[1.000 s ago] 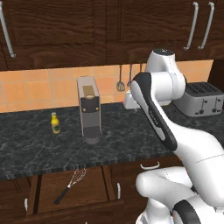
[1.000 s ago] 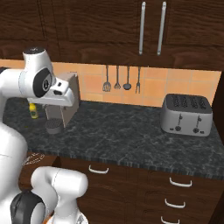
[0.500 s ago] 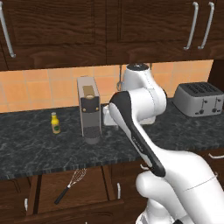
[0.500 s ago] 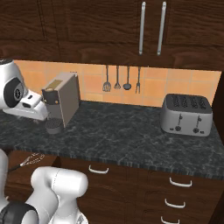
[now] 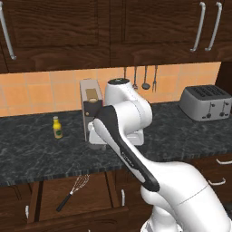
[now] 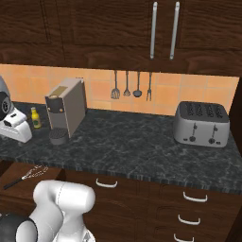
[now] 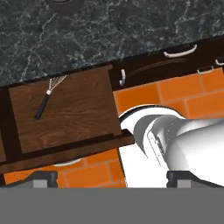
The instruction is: Pick the whisk from the drawer and place it on the counter.
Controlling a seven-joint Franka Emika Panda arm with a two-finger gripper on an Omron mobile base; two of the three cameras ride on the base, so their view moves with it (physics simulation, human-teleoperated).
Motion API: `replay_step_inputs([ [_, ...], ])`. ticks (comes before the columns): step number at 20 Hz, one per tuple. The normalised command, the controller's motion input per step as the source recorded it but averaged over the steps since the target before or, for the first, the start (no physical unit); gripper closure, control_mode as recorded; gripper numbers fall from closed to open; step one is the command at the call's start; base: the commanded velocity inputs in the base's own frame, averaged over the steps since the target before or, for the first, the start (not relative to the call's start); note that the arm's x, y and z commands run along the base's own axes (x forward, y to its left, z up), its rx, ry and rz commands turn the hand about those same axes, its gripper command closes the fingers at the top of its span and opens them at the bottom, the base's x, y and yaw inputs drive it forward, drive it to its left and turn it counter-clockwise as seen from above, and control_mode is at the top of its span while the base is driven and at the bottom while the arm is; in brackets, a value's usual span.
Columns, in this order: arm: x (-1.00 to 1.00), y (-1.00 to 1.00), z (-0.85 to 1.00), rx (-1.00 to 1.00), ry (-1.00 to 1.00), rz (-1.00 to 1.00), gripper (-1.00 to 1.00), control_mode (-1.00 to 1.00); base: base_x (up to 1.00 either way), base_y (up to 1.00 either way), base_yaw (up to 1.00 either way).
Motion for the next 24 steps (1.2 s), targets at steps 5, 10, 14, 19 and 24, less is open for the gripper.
replay_step_inputs([
  [5,-0.07,0.41,-0.31,0.0,0.11,-0.01,-1.0,-1.0,0.0,0.0,0.0],
  [10,-0.16,0.49,-0.34,0.0,0.09,0.0,-1.0,-1.0,0.0,0.0,0.0],
  [14,-0.15,0.28,-0.46,0.0,0.04,0.0,-1.0,-1.0,0.0,0.0,0.0],
  [19,-0.18,0.06,-0.37,0.0,-0.07,0.03,-1.0,-1.0,0.0,0.0,0.0],
  [24,0.05,0.06,-0.43,0.0,-0.11,0.05,-1.0,-1.0,0.0,0.0,0.0],
])
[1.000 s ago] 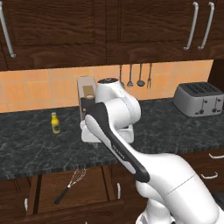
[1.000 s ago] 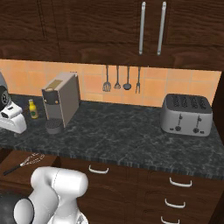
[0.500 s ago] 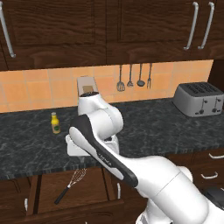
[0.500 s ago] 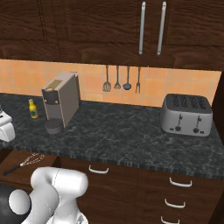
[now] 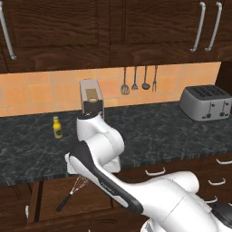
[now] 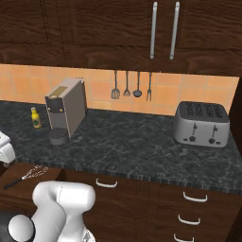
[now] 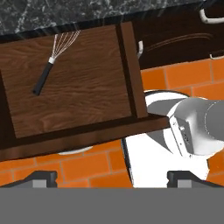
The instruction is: Pick the whisk from the drawer and place it on the counter.
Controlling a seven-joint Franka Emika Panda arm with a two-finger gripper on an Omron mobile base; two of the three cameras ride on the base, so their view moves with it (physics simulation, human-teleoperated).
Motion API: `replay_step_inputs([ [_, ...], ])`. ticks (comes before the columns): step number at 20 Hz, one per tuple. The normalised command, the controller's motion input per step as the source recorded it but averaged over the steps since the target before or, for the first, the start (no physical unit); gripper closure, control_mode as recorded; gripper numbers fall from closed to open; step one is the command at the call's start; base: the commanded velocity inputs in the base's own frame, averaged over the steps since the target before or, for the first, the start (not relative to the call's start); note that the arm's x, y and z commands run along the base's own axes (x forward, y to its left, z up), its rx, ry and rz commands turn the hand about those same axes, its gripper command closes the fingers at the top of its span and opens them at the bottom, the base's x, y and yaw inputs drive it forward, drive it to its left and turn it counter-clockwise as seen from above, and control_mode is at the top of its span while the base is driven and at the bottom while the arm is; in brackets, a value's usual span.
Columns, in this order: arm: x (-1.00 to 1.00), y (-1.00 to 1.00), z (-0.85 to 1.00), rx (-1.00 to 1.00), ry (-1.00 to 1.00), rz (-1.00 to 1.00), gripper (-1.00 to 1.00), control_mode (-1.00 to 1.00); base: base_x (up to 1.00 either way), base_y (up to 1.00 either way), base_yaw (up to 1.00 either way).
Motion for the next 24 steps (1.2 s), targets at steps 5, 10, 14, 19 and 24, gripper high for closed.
replay_step_inputs([
  [5,0.12,0.27,-0.4,0.0,0.0,0.0,-1.0,-1.0,0.0,0.0,0.0],
  [10,-0.01,0.48,-0.53,-0.08,0.02,0.01,-1.0,-1.0,0.0,0.0,0.0],
  [14,0.0,0.13,-0.58,-0.06,0.0,0.05,-1.0,-1.0,0.0,0.0,0.0],
  [19,0.06,0.03,-0.5,0.0,0.0,0.05,-1.0,-1.0,0.0,0.0,0.0],
  [24,0.2,0.22,-0.56,0.0,0.0,0.0,-1.0,-1.0,0.0,0.0,0.0],
])
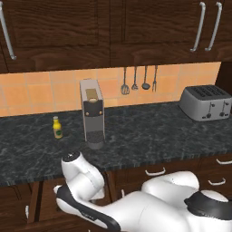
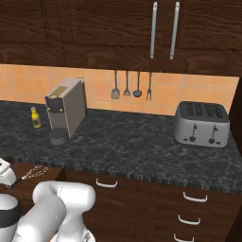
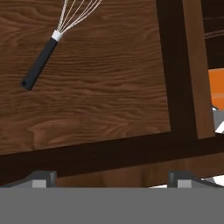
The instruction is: Pick the whisk from the drawer and place it on the counter.
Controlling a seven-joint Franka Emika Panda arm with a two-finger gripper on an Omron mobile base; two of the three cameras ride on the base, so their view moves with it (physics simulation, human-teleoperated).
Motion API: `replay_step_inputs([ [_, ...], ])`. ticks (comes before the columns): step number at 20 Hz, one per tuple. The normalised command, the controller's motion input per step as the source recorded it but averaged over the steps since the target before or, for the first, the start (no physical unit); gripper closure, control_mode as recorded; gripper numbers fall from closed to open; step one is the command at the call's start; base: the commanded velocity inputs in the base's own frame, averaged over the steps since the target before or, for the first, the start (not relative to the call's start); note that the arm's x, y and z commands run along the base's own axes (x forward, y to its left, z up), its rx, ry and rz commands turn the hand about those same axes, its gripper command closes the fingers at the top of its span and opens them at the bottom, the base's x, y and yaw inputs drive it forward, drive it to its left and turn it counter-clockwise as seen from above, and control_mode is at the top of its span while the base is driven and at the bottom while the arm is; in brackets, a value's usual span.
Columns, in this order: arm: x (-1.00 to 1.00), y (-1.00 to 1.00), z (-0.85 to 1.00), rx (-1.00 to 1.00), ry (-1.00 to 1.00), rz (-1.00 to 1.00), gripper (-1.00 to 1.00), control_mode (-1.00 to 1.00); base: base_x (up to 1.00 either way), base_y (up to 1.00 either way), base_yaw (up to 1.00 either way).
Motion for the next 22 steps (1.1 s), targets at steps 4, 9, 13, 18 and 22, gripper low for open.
replay_step_inputs([
  [4,0.21,0.14,-0.32,0.0,0.01,0.0,-1.0,-1.0,0.0,0.0,0.0],
  [9,0.14,0.21,-0.42,0.0,0.0,0.0,-1.0,-1.0,0.0,0.0,0.0],
  [13,0.08,0.11,-0.29,0.0,0.02,0.0,-1.0,-1.0,0.0,0.0,0.0],
  [18,0.0,0.09,-0.25,0.0,0.08,0.0,-1.0,-1.0,0.0,0.0,0.0],
  [22,0.0,0.1,-0.14,0.0,0.09,0.0,-1.0,-1.0,0.0,0.0,0.0],
])
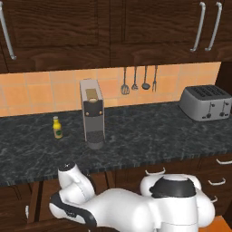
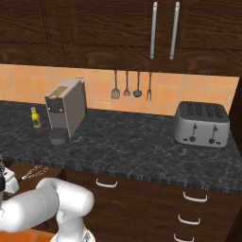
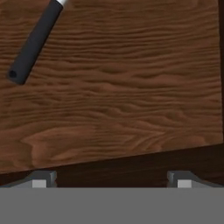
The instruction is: Pick the whisk from the drawer and place it on the counter.
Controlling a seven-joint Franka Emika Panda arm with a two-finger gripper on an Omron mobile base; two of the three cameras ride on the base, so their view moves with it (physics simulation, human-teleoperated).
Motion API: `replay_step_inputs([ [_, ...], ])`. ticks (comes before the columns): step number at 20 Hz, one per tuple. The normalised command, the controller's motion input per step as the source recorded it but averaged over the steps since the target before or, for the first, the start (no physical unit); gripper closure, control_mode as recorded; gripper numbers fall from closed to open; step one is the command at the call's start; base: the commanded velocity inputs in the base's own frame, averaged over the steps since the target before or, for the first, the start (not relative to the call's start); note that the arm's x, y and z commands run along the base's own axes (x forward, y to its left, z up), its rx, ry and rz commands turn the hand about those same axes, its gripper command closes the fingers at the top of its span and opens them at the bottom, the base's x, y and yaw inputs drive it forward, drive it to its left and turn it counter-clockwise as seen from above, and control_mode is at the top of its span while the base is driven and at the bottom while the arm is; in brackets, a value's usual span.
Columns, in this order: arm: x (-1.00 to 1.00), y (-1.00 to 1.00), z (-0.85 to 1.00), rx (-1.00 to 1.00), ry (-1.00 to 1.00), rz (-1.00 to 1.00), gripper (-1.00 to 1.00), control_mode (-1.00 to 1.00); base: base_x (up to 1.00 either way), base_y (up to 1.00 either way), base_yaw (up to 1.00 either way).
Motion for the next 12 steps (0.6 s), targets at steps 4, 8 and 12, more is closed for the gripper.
replay_step_inputs([
  [4,-0.14,0.12,-0.11,0.0,0.09,0.01,-1.0,-1.0,0.0,0.0,0.0],
  [8,-0.56,0.13,-0.19,0.0,0.08,0.0,-1.0,-1.0,0.0,0.0,0.0],
  [12,-0.57,0.15,-0.17,0.0,0.1,0.0,-1.0,-1.0,0.0,0.0,0.0],
])
